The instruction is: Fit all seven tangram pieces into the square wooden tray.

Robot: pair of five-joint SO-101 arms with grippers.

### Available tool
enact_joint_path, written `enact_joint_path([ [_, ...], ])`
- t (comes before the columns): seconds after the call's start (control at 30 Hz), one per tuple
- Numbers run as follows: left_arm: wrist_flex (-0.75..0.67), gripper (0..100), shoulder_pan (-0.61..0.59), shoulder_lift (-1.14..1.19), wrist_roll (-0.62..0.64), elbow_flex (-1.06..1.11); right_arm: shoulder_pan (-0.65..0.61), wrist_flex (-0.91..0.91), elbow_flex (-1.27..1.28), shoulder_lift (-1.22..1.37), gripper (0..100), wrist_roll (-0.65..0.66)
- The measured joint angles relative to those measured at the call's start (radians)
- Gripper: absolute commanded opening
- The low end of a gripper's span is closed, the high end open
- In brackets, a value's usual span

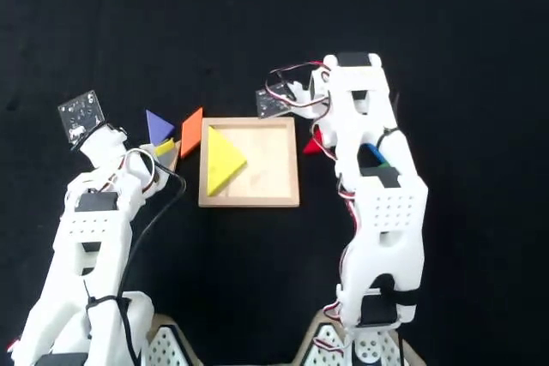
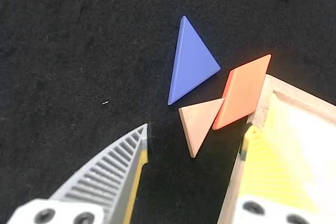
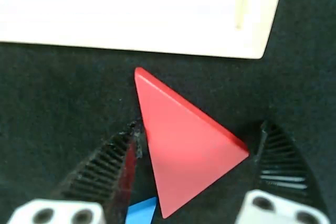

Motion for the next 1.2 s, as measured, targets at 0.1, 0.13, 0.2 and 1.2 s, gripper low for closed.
enact_joint_path([
  [0.1, 0.000, 29, 0.000, 0.000, 0.000, 0.000, 0.011, 0.000, 0.000, 0.000, 33.2, 0.003],
  [0.13, 0.000, 29, 0.000, 0.000, 0.000, 0.000, 0.009, 0.000, 0.000, 0.000, 33.2, 0.003],
  [0.2, 0.000, 29, 0.000, 0.000, 0.000, 0.000, 0.006, 0.000, 0.000, 0.000, 33.2, 0.003],
  [1.2, 0.000, 29, 0.000, 0.000, 0.000, 0.000, 0.031, -0.044, -0.077, 0.064, 4.3, 0.003],
])
